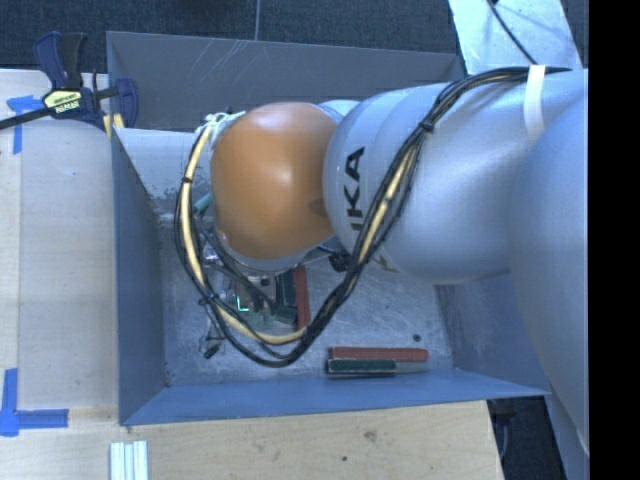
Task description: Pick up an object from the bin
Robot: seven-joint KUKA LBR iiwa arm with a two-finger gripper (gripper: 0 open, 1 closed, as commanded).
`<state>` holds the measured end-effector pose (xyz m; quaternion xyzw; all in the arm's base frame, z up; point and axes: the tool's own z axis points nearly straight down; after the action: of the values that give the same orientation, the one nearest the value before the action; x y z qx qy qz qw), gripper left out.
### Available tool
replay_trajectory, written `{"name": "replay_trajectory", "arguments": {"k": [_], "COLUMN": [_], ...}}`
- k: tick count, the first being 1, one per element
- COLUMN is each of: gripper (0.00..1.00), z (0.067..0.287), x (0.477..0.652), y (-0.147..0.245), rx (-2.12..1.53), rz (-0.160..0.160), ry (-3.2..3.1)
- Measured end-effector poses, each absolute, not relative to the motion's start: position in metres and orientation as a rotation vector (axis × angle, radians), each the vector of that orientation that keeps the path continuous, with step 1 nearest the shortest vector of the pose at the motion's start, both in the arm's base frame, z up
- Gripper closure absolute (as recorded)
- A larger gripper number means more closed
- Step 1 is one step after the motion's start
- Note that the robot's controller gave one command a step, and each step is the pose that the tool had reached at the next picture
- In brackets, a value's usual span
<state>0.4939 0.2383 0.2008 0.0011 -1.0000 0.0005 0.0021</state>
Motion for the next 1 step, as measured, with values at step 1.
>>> {"name": "replay_trajectory", "arguments": {"k": [1], "gripper": [0.0], "z": [0.0675], "x": [0.4899], "y": [0.166], "rx": [0.272], "rz": [-0.001], "ry": [-3.132]}}
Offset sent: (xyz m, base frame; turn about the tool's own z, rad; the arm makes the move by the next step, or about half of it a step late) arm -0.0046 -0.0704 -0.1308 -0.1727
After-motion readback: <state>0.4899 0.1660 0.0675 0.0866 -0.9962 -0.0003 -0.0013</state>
